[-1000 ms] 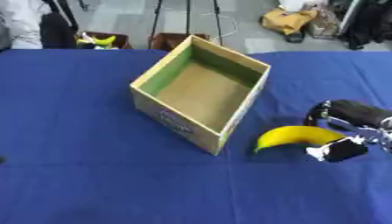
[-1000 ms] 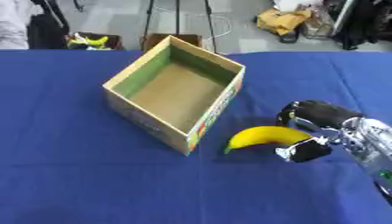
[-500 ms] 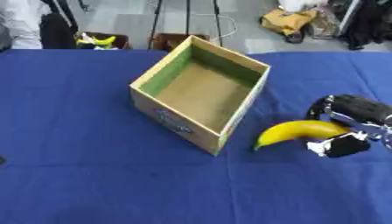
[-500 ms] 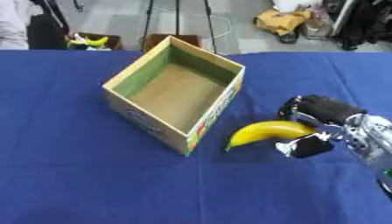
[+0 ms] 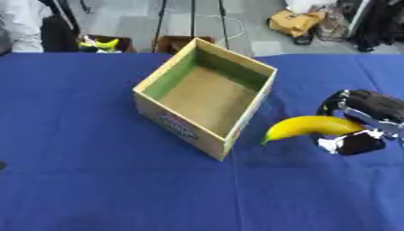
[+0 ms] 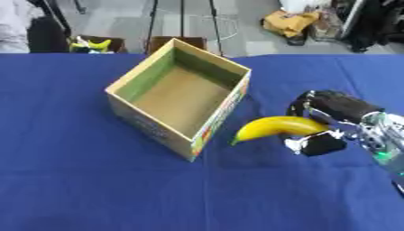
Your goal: Pick up objects on the table and place them in the box.
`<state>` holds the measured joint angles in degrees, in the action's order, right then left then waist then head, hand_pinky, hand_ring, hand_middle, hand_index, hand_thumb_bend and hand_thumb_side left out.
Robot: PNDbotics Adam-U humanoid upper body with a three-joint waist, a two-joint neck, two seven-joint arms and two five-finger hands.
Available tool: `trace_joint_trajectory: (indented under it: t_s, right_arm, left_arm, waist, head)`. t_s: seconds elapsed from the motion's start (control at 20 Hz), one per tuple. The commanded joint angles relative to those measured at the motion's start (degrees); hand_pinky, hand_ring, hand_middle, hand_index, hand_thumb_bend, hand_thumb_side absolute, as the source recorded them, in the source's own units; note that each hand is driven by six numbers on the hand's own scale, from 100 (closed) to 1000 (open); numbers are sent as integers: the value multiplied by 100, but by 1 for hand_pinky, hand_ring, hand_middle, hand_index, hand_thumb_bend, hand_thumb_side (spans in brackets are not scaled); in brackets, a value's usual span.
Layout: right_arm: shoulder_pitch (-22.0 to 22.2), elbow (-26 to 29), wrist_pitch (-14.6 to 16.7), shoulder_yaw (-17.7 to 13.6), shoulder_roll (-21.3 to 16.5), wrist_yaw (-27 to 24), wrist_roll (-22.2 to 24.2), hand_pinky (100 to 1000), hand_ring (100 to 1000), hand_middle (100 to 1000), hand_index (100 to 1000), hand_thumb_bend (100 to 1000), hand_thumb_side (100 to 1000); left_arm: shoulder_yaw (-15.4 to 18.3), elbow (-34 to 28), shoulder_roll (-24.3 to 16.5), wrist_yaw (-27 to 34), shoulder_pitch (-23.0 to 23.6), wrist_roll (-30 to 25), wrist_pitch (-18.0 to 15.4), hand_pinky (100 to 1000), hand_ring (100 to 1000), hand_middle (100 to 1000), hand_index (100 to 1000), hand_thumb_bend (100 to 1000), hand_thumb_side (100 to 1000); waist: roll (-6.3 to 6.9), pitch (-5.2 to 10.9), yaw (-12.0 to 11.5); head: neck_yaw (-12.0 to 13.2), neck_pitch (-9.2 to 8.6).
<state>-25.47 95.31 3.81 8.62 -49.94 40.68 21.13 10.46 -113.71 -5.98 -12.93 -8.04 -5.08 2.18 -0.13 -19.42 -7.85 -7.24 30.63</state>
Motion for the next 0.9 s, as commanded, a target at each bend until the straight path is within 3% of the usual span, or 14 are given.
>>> trace_joint_trajectory:
  t_s: [0.05, 0.9]
  right_arm:
    - [-82, 166, -37, -134, -258, -56, -67, 709, 753, 499, 612, 144, 589]
    - [-410, 368, -150, -311, -472, -279, -336, 710, 750, 478, 608, 124, 639]
  left_arm:
    - [28, -88, -62, -15, -7, -24, 1, 162, 249, 321, 486, 100, 1000]
    - [26, -88, -85, -34, 4, -47, 2, 164, 250, 323, 488, 100, 1000]
  waist:
    - [0, 126, 8]
    - [-33, 145, -18]
  head:
    - [-21, -59]
    - [-38, -43]
